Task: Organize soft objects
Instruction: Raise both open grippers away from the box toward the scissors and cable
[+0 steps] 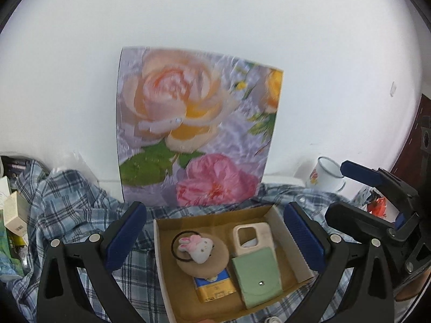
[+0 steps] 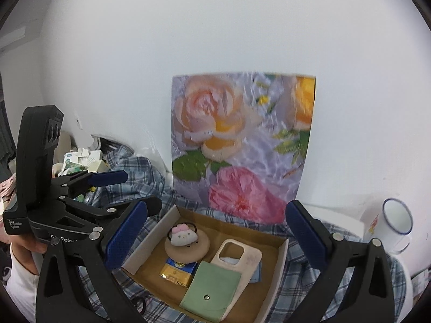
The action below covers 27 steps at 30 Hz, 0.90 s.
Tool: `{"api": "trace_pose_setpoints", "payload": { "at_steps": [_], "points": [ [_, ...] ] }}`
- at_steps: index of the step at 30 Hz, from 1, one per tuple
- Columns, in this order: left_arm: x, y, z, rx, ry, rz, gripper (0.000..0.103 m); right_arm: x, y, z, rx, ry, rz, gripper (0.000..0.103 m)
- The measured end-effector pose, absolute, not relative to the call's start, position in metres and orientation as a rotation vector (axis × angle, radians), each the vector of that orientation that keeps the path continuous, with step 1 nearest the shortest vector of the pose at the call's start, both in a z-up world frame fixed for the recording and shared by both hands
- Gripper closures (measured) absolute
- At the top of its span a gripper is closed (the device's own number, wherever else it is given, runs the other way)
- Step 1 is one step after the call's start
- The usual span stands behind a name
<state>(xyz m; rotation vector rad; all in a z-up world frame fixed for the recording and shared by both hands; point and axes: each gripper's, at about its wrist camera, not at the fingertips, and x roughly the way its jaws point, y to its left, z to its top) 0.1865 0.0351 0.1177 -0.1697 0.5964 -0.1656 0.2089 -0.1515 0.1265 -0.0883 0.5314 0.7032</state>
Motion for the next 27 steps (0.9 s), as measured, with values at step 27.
{"api": "trace_pose_setpoints", "payload": {
  "at_steps": [27],
  "points": [
    [0.080, 0.011, 0.215, -0.023, 0.323, -0.162, 0.000, 0.115, -0.184, 0.214, -0.120, 0.266, 0.778, 0.001]
  ]
}}
